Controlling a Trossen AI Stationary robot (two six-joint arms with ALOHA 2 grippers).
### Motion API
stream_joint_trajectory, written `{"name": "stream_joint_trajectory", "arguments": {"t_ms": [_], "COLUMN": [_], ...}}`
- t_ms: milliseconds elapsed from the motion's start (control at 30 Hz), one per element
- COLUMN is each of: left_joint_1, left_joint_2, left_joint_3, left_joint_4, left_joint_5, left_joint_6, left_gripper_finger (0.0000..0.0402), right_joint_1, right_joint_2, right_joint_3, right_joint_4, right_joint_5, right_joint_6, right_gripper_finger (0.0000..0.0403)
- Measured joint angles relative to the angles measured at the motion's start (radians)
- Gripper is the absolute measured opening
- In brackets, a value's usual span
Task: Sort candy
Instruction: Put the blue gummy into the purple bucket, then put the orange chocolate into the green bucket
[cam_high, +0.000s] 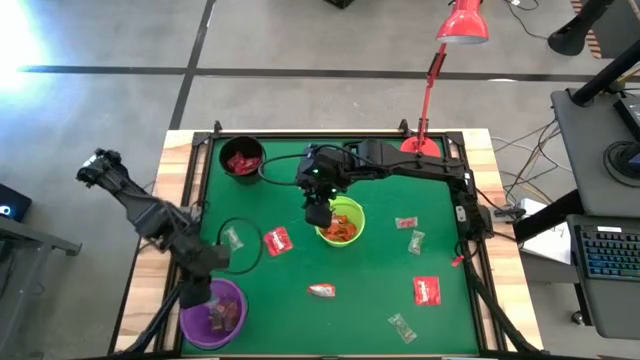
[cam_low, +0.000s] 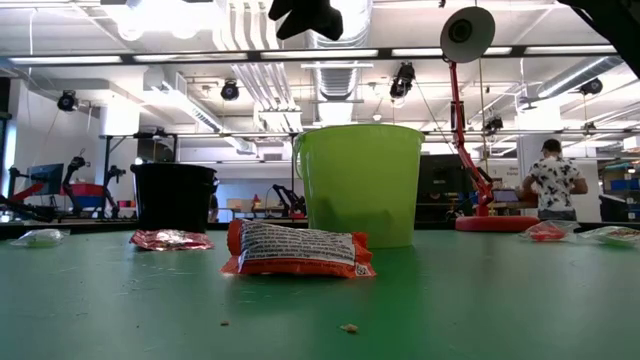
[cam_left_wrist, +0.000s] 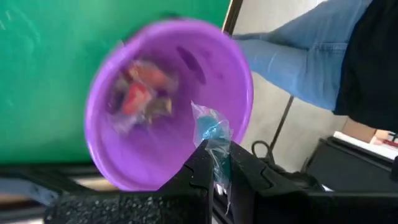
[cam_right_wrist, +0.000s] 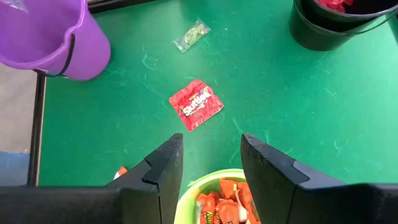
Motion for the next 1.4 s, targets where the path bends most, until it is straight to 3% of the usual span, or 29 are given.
{"name": "stream_joint_trajectory", "arguments": {"t_ms": [267, 433, 1000, 1400], "left_joint_1": [-0.112, -0.125, -0.149, -0.156], "left_joint_2": [0.01, 0.071, 0.237, 0.243], "left_joint_3": [-0.001, -0.002, -0.003, -0.003], "left_joint_4": [0.073, 0.102, 0.089, 0.068], "left_joint_5": [-0.032, -0.102, -0.105, -0.098], "left_joint_6": [-0.174, -0.145, -0.06, -0.081], "left_gripper_finger": [0.0008, 0.0008, 0.0011, 0.0077], "right_joint_1": [0.0, 0.001, 0.023, 0.03], "right_joint_2": [0.001, 0.001, 0.001, -0.001], "right_joint_3": [0.0, 0.0, 0.0, 0.0], "right_joint_4": [-0.001, -0.002, -0.005, -0.009], "right_joint_5": [-0.009, -0.011, -0.015, -0.014], "right_joint_6": [0.024, 0.046, 0.055, 0.075], "right_gripper_finger": [0.0153, 0.0153, 0.0153, 0.0153]}}
